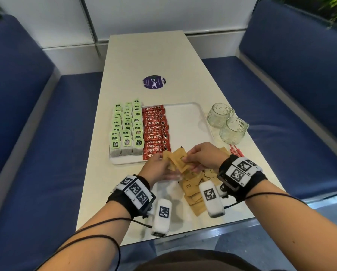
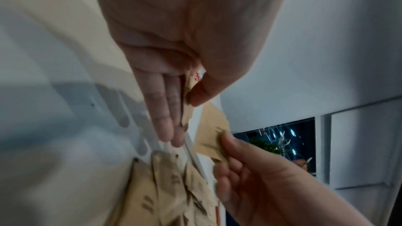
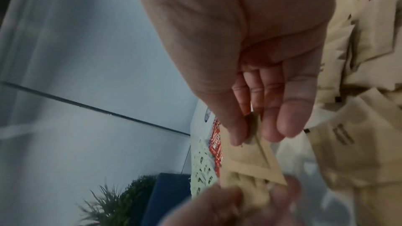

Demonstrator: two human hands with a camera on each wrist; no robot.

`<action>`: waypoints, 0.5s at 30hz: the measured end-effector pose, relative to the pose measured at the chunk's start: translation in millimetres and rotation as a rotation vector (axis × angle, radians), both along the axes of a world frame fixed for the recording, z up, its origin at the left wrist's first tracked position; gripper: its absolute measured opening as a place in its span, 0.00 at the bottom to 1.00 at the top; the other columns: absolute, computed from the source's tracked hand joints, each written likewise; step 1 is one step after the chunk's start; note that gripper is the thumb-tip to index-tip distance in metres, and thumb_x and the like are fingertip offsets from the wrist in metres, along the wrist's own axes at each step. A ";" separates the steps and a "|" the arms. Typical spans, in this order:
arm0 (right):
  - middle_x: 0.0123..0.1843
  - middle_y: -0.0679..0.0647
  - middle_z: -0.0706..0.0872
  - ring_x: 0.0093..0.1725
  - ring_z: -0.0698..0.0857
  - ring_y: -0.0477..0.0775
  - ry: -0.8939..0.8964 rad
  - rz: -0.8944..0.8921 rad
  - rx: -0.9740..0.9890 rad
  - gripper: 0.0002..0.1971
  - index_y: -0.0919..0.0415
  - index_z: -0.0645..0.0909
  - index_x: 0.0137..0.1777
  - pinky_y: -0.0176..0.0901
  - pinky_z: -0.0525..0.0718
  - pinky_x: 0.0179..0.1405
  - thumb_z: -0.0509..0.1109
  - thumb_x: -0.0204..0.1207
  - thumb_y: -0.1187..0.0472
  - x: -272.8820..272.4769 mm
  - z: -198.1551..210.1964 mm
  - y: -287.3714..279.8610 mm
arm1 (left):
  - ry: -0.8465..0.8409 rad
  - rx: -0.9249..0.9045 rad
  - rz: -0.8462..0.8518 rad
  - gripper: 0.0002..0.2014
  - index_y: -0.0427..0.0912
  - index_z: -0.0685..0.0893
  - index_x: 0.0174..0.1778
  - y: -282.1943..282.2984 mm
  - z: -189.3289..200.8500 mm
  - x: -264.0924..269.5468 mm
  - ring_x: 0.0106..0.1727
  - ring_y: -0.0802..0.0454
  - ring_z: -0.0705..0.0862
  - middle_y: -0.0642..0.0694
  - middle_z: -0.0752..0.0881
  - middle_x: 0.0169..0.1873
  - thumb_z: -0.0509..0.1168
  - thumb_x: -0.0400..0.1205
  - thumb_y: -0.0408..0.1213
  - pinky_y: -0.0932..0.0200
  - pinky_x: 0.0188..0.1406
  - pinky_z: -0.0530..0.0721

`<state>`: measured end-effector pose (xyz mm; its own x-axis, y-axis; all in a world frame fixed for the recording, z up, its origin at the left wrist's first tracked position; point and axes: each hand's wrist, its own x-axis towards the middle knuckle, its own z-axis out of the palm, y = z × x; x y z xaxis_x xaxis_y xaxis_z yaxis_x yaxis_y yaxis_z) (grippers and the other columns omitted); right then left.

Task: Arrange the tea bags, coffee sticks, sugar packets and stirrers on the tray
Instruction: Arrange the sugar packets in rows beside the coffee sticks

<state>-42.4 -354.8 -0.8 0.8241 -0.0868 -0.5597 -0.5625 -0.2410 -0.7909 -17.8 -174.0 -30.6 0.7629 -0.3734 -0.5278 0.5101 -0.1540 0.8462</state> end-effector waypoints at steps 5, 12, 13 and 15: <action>0.38 0.67 0.88 0.35 0.87 0.61 -0.100 0.047 -0.084 0.13 0.67 0.79 0.45 0.53 0.89 0.37 0.80 0.70 0.62 -3.0 -5.8 11.2 | 0.005 -0.103 0.035 0.14 0.33 0.80 0.60 -12.1 -3.5 -6.8 0.51 0.35 0.91 0.31 0.87 0.56 0.69 0.83 0.36 0.41 0.54 0.90; 0.48 0.51 0.85 0.44 0.84 0.50 -0.094 0.322 -0.600 0.24 0.57 0.81 0.56 0.41 0.82 0.40 0.84 0.63 0.52 -9.0 -13.9 -6.0 | 0.000 -0.005 0.110 0.13 0.35 0.80 0.58 6.8 -7.5 4.0 0.44 0.38 0.92 0.32 0.90 0.52 0.71 0.81 0.36 0.56 0.31 0.89; 0.50 0.50 0.83 0.47 0.82 0.51 -0.087 0.377 -0.689 0.25 0.55 0.79 0.57 0.41 0.80 0.42 0.84 0.63 0.50 -10.3 -18.0 -5.8 | 0.001 0.005 0.107 0.14 0.35 0.80 0.59 9.2 -7.7 5.1 0.45 0.37 0.92 0.32 0.90 0.52 0.71 0.81 0.36 0.55 0.31 0.89; 0.52 0.50 0.83 0.49 0.82 0.51 -0.078 0.425 -0.721 0.27 0.53 0.77 0.58 0.41 0.78 0.42 0.83 0.62 0.48 -11.7 -27.0 -1.7 | 0.005 0.019 0.119 0.14 0.35 0.81 0.59 12.5 -7.2 4.9 0.46 0.36 0.92 0.33 0.90 0.51 0.71 0.81 0.36 0.54 0.33 0.90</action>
<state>-54.1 -356.5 -27.7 0.9014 -0.0748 -0.4264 -0.2597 -0.8815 -0.3944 -12.9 -161.5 -37.8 0.7984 -0.2703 -0.5381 0.5301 -0.1084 0.8410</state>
